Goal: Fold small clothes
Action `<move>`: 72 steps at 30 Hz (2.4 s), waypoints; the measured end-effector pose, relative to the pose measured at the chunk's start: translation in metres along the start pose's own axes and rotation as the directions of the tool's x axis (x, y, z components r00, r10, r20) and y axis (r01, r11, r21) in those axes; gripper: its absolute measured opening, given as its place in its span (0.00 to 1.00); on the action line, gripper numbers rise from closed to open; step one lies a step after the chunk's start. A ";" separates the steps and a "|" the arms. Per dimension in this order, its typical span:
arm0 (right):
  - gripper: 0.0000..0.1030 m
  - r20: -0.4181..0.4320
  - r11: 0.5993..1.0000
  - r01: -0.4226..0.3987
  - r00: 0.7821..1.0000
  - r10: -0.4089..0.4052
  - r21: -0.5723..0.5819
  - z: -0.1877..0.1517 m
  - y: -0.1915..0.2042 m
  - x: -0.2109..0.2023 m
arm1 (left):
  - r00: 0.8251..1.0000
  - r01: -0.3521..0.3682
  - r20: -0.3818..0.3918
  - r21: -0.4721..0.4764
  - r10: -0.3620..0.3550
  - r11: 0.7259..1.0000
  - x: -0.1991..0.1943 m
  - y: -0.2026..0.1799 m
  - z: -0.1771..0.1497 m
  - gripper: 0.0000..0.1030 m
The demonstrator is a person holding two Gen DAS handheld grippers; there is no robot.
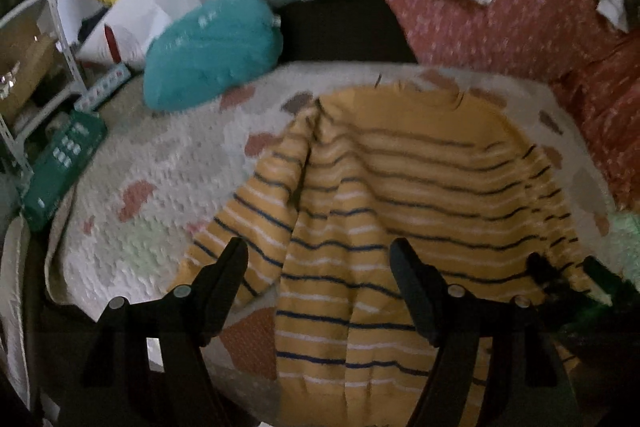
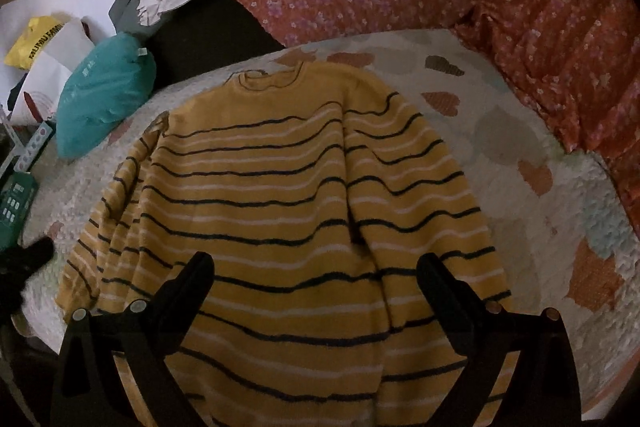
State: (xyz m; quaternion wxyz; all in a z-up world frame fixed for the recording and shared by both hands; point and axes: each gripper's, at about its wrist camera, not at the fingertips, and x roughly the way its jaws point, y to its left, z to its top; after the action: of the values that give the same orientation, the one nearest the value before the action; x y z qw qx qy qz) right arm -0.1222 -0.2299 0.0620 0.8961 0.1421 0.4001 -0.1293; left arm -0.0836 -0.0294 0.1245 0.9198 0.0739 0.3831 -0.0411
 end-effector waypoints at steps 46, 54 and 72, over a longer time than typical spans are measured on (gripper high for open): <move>0.99 0.029 0.986 0.116 0.993 -0.113 -0.123 0.002 -0.021 0.005 | 0.980 0.114 -0.143 -0.164 -0.138 0.980 0.019 0.037 -0.026 0.96; 0.90 -0.123 0.990 0.140 0.983 -0.138 0.015 0.043 -0.117 0.044 | 0.970 0.135 -0.180 -0.174 -0.167 0.975 0.035 0.038 -0.033 0.96; 0.16 0.095 0.891 0.423 0.893 -0.441 0.163 0.135 -0.185 0.062 | 0.974 0.009 -0.224 -0.084 -0.027 0.996 0.051 0.021 -0.028 0.96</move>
State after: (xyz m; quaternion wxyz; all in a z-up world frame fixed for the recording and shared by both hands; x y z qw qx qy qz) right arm -0.0543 -0.4572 0.0732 0.8569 0.1026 0.3528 -0.3616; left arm -0.0642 -0.0048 0.0710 0.8723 0.0366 0.4869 -0.0250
